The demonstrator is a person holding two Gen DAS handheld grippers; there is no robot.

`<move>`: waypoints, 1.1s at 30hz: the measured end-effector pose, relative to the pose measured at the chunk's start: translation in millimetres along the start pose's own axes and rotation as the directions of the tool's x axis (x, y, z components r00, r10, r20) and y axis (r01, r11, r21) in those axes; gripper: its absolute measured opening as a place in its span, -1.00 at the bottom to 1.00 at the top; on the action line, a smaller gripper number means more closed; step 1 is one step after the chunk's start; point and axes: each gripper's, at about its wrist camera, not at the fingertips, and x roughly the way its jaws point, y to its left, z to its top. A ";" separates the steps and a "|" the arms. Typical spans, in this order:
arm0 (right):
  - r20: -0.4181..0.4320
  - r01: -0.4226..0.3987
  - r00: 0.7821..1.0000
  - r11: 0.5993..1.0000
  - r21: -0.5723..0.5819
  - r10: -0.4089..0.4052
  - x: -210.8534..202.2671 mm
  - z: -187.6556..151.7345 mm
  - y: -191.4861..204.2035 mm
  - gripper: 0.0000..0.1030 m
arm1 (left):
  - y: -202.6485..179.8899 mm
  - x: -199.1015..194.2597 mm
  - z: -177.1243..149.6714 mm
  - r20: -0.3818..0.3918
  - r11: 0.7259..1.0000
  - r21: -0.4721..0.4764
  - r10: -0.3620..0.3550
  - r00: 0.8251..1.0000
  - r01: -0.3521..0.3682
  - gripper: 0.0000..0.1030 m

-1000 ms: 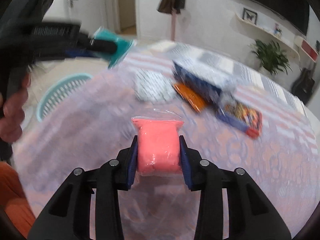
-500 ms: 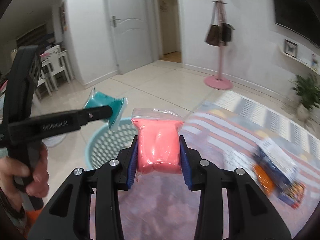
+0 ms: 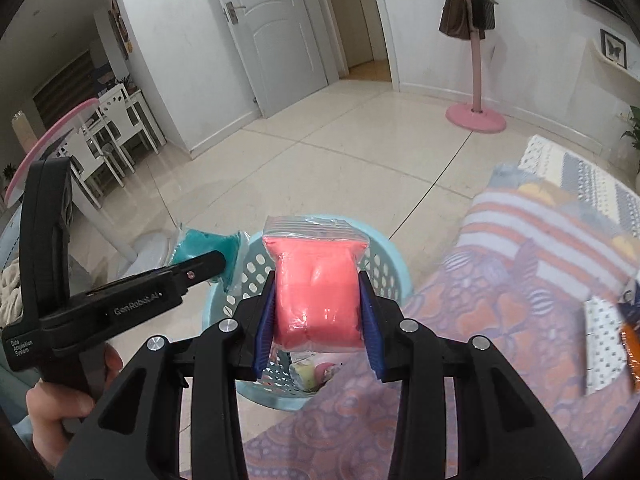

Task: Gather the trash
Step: 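Grasp the teal packet with the left tool while the right tool grasps the pink packet, then release the teal and pink packets into the blue wastebasket with both tools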

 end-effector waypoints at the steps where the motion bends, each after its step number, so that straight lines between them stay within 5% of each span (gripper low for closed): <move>1: -0.005 0.005 1.000 1.000 -0.004 -0.005 4.3 -2.6 2.3 -0.32 | 1.4 3.3 0.2 -0.011 1.000 0.001 0.007 1.000 -0.007 -0.38; 9: -0.047 0.021 0.999 1.000 0.002 -0.021 30.5 -11.1 1.9 -0.30 | 15.6 12.9 -1.2 -0.044 0.999 -0.024 0.033 0.998 -0.034 -0.35; 13: -0.056 0.004 0.998 1.000 0.025 -0.002 38.6 -15.4 -4.2 0.06 | 13.4 11.5 -4.0 -0.033 0.999 -0.013 0.052 0.998 -0.053 -0.11; 16: -0.070 -0.016 0.997 0.998 0.059 0.020 42.3 -21.6 -12.6 0.07 | 12.1 7.5 -3.7 -0.024 0.998 -0.009 0.057 0.998 -0.057 0.17; 26: -0.018 -0.048 0.999 0.994 0.101 0.050 24.2 -24.5 -23.2 0.07 | 5.7 -10.9 -1.2 0.025 1.000 -0.029 -0.010 1.000 0.011 0.44; 30: 0.003 -0.140 0.990 0.973 0.181 0.142 -0.3 -30.4 -43.2 0.07 | -8.4 -27.3 -2.4 0.075 0.995 -0.002 -0.098 0.992 0.099 0.44; 33: 0.038 -0.126 0.992 0.978 0.164 0.122 -28.5 -32.0 -53.8 0.15 | -30.4 -38.3 -3.7 0.099 0.989 0.040 -0.146 0.984 0.143 0.46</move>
